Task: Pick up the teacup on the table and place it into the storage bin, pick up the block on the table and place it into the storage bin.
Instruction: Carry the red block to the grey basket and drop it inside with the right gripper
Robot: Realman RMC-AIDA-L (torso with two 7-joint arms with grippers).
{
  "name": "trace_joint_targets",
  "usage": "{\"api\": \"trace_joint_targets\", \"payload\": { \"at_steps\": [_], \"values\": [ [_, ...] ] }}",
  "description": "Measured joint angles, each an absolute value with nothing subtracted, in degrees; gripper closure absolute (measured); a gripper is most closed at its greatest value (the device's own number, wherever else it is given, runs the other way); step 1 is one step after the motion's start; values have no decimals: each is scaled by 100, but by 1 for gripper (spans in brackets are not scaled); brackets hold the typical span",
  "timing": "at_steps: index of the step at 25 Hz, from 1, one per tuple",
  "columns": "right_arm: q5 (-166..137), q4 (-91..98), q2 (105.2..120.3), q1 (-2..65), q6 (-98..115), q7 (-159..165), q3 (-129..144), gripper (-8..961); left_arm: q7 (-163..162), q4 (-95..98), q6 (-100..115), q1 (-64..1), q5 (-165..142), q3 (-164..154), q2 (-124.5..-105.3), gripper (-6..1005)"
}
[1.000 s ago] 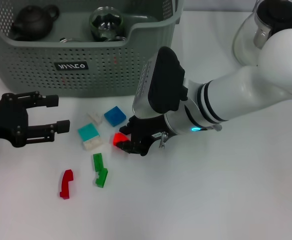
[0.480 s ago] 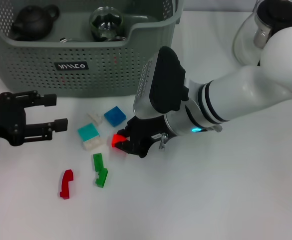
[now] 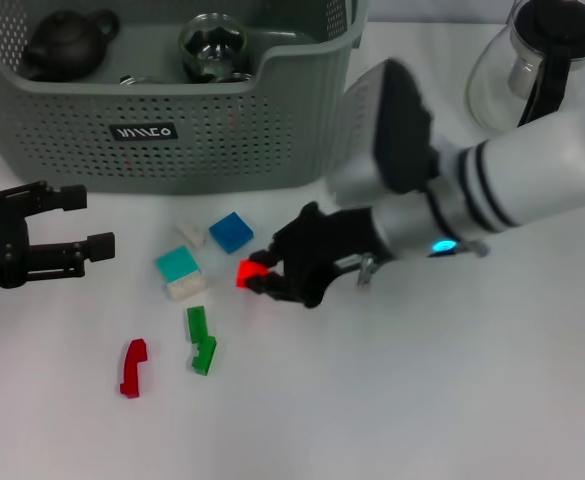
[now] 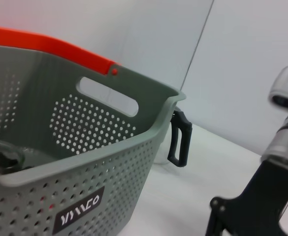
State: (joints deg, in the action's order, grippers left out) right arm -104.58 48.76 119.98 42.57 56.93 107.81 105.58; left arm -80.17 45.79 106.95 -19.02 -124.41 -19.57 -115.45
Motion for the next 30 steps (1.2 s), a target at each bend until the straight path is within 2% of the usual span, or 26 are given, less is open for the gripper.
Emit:
{"api": "trace_joint_targets", "payload": {
  "at_steps": [5,10,16,22,26,30],
  "values": [
    [-10898,5963,12006,3828,6844,11010,9579,707,-7990,4579,10635,-1859,-12451,-1958,-11568,136],
    [-10697,6852,12036,3971,7825,11215,8757,706,-8005,4579,10620,-1849,-12458,-1960,-11567,123],
    [-10613,6804,12032,4852,7406,11297,8309,705,-7980,4579,10612,-1859,-12447,-1961,-11569,125],
    [-11101,5045,12018,6331,6040,11075,7968,703,-7970,4579,10538,-1918,-12416,-1909,-11574,125],
    [-11348,4426,12024,6718,5534,11049,7938,703,-7939,4579,10531,-1982,-12413,-1823,-11577,126],
    [-11626,4172,12028,6831,5199,11180,7954,702,-7808,4579,10510,-2021,-12410,-1653,-11571,126]
  ]
}}
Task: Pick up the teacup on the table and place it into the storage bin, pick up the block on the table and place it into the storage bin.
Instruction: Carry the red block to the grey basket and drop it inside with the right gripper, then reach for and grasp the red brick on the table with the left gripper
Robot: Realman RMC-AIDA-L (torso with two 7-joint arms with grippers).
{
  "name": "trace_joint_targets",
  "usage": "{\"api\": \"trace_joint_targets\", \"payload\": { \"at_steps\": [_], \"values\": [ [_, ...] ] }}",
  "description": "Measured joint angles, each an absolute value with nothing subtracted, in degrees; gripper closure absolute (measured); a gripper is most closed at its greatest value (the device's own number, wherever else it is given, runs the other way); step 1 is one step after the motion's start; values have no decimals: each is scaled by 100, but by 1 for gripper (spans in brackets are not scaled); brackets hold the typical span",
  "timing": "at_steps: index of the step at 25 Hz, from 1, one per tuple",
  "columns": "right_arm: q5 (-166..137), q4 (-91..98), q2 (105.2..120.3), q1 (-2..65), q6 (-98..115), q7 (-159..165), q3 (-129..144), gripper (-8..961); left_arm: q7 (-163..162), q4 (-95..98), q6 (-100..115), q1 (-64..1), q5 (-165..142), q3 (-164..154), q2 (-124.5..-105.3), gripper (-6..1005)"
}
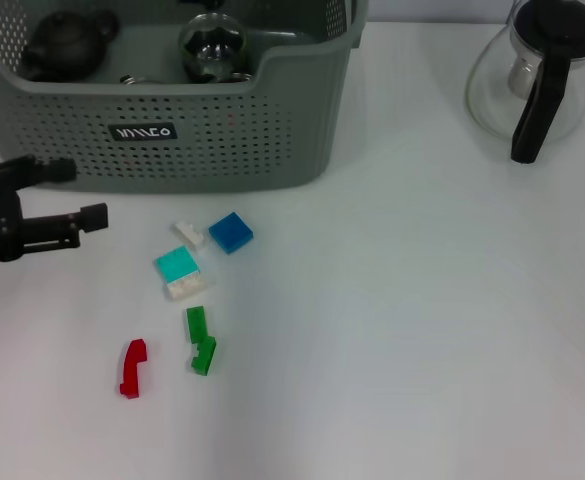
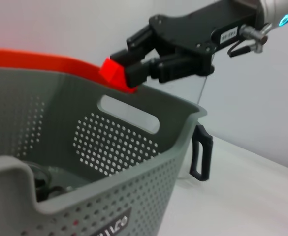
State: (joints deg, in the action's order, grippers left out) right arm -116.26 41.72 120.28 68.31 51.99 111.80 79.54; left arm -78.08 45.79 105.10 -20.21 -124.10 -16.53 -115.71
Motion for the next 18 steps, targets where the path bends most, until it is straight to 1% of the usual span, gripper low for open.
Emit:
{"api": "trace_joint_targets", "payload": {
  "at_steps": [3,5,8,11,15,18],
  "values": [
    [-11762,4214,12029,6764,5107,11262,7961,701,-7700,4579,10505,-2025,-12409,-1559,-11569,126],
    [-11781,4424,12021,6602,5184,11266,7943,701,-7658,4579,10511,-2024,-12412,-1553,-11561,126],
    [-11735,5139,12018,6121,5522,11227,7936,594,-7633,4608,10542,-2003,-12451,-1593,-11541,126],
    [-11455,6220,12033,5358,6103,11065,7977,486,-7599,4623,10602,-1974,-12461,-1632,-11532,126],
    [-10594,7289,12012,4225,7249,10627,7904,284,-7256,4763,10906,-1911,-12469,-1699,-11518,126],
    [-10059,7533,12000,3585,8174,10401,7682,147,-7036,4934,11035,-1893,-12476,-1930,-11519,127]
  ]
}}
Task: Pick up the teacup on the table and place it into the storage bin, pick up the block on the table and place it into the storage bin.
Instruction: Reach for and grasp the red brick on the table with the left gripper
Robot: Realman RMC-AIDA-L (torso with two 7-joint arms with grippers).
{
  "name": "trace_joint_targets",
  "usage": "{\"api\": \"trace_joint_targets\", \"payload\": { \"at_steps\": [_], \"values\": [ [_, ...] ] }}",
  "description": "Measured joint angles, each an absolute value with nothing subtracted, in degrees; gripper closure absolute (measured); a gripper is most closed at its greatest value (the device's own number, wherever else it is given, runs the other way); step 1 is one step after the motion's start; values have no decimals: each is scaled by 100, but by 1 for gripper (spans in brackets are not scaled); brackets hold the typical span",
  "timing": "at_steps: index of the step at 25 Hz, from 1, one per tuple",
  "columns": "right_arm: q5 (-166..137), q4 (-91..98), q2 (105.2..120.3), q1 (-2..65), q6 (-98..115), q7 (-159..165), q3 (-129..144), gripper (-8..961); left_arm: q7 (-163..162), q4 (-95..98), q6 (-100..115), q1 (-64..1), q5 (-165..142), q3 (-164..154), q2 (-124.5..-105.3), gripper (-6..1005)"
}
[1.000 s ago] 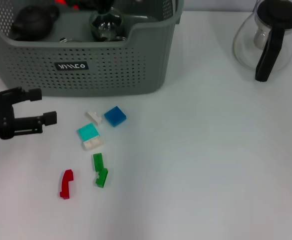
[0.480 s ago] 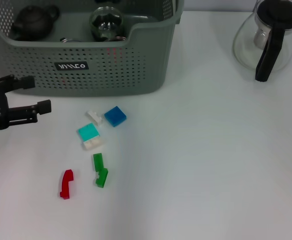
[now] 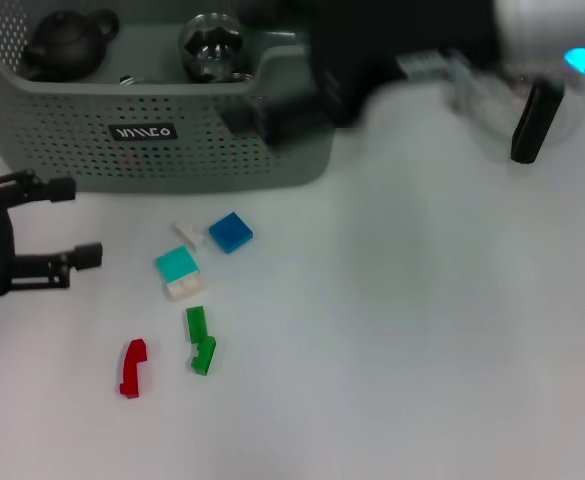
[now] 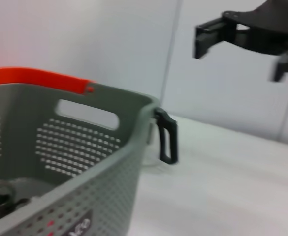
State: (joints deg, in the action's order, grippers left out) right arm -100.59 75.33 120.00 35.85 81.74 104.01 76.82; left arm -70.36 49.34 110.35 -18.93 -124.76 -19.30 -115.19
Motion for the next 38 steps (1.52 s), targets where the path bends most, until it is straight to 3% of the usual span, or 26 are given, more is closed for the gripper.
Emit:
{"api": "trace_joint_targets", "payload": {
  "at_steps": [3,9,15,17,38],
  "values": [
    [-9756,7401,12006,3198,8971,10285,7447,17,-7071,5318,11095,-1897,-12533,-2449,-11557,127],
    [-9721,6106,11973,3083,9702,9918,7161,14,-7109,5852,11108,-2028,-13098,-3005,-11803,127],
    [-9824,5050,11902,3335,9711,9589,6855,13,-7391,7039,11169,-2116,-13833,-3521,-12331,127],
    [-9826,4959,11903,3349,9691,9548,6757,13,-7466,7337,11191,-2085,-13940,-3759,-12416,127],
    [-9815,4200,11977,3698,9291,9194,6465,13,-9635,8264,10650,-2291,-15411,-6478,-12454,128]
  ]
}}
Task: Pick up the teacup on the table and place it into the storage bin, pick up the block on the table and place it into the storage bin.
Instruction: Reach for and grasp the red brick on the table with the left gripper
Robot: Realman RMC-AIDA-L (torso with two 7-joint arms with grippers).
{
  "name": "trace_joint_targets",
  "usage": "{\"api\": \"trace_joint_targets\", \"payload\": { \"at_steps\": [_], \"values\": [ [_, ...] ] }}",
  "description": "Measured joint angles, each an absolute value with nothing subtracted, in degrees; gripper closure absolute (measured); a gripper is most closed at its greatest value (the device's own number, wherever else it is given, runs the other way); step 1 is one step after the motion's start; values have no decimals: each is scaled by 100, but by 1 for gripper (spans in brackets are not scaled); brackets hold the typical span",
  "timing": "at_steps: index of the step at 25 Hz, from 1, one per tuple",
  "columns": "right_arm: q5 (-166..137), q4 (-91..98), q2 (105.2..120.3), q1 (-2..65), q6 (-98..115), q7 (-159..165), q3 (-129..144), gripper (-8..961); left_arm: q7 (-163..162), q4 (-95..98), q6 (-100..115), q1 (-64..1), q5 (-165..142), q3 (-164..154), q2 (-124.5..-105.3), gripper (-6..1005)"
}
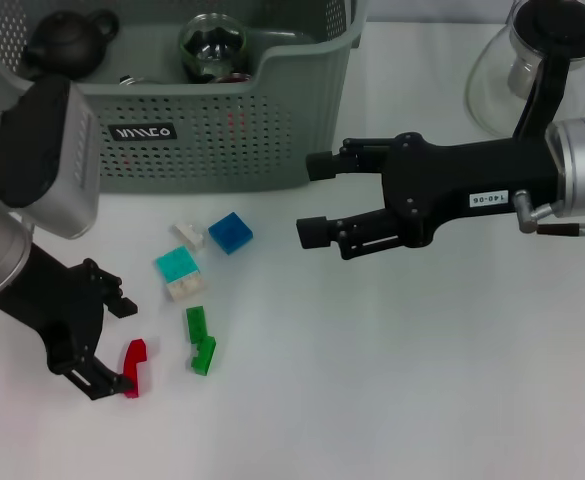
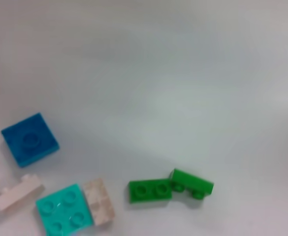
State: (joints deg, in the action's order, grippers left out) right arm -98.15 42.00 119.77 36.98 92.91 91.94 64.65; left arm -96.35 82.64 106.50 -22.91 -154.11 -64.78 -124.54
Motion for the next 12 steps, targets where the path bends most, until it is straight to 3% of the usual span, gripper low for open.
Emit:
{"api": "trace_joint_targets", "payload": {
  "at_steps": [12],
  "values": [
    [-9773,4091,11997,3731,9043,9090,6442,13,-10056,8332,10472,-2215,-15464,-7191,-12463,129]
  ]
}}
